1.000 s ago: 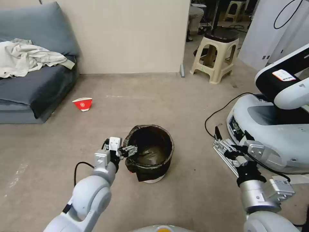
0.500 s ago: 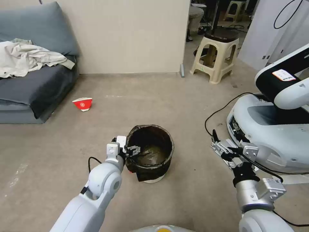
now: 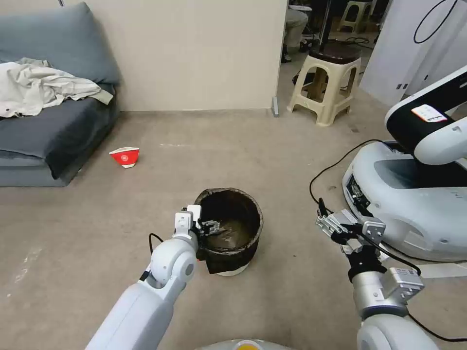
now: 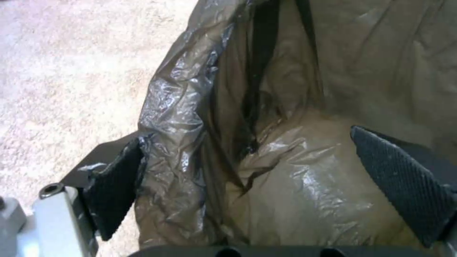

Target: Pick up the trash can from the floor.

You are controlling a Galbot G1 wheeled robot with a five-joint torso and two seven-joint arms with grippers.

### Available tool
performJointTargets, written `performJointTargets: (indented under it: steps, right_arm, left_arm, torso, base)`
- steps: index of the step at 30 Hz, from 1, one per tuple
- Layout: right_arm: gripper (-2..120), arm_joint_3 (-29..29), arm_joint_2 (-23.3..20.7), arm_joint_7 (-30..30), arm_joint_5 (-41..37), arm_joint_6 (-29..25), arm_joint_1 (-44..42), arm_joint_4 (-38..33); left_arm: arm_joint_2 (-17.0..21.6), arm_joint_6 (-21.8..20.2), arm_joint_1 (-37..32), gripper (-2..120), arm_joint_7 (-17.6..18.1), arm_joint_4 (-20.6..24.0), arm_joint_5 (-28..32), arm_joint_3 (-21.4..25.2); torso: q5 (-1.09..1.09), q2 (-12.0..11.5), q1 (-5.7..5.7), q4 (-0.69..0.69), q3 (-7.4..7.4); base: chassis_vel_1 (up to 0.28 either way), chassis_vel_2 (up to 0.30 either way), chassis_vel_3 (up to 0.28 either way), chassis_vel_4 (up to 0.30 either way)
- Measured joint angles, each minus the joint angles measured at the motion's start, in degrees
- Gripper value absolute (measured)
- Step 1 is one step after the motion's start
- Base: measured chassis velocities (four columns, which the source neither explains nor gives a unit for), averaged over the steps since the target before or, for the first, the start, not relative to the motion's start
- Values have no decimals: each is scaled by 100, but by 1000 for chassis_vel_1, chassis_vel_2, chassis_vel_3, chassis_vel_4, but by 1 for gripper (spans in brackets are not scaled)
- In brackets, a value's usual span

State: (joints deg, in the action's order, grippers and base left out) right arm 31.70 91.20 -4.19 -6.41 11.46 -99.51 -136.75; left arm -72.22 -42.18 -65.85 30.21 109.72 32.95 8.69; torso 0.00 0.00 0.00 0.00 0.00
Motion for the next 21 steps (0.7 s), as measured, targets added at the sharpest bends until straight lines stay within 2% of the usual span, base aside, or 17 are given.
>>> performJointTargets:
  steps: [18,21]
  right_arm:
    - [100,3,-1,-5,1,-1,-21,-3]
    - [100,2,-1,-6,1,-1,-23,-10]
  left_arm:
    - [-21,30,-127,100,12,-32,-104,148]
    - [-25,56,-138,94,4,-58,-149,129]
  torso:
    - [0,0,0,0,0]
    - [0,0,-1,0,0]
  base:
    - [0,0,0,0]
    - [0,0,0,0]
